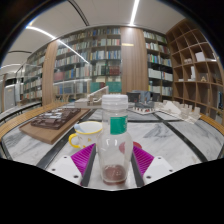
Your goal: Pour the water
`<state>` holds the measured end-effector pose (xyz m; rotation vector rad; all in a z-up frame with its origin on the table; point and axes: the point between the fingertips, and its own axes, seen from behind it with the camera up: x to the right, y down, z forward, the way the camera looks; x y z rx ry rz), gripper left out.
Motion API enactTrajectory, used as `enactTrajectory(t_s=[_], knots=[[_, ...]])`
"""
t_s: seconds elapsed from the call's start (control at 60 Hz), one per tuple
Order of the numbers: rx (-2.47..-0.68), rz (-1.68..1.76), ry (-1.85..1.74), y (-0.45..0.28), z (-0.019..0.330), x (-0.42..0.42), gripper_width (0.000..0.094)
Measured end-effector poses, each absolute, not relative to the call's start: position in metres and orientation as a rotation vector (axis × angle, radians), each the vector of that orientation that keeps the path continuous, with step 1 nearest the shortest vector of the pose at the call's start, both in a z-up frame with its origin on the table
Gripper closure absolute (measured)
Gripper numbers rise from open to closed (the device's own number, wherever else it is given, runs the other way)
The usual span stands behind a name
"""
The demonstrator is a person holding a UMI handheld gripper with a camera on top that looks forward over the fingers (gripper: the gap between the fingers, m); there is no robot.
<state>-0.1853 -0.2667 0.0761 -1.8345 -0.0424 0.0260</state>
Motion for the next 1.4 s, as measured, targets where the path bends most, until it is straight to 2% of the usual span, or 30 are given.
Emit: enactTrajectory(t_s=[0.05, 0.217, 0.3, 0.467, 0.6, 0.717, 0.85, 0.95, 1.05, 1.15, 1.333, 1.4], knots=[[-1.809, 0.026, -0.036, -0.262, 0.079, -0.185, 0.0399], [-1.807, 0.040, -0.031, -0.261, 0.079, -0.186, 0.0506], [-1.807, 0.023, -0.041, -0.263, 0.084, -0.182, 0.0530], [-1.776, -0.151, -0.069, -0.258, 0.119, -0.128, 0.0532], [-1.700, -0.472, -0.144, -0.236, 0.165, -0.057, 0.0532], [-1.580, -0.766, -0.294, -0.205, 0.225, -0.022, 0.0531], [-1.338, -1.096, -0.553, -0.173, 0.299, -0.040, 0.0532], [-1.096, -1.312, -0.812, -0.150, 0.330, -0.089, 0.0531], [-0.831, -1.482, -1.102, -0.134, 0.327, -0.145, 0.0532], [-0.619, -1.595, -1.342, -0.119, 0.294, -0.185, 0.0532], [-0.371, -1.683, -1.591, -0.105, 0.236, -0.218, 0.0532], [-0.349, -1.685, -1.629, -0.104, 0.223, -0.220, 0.0533]])
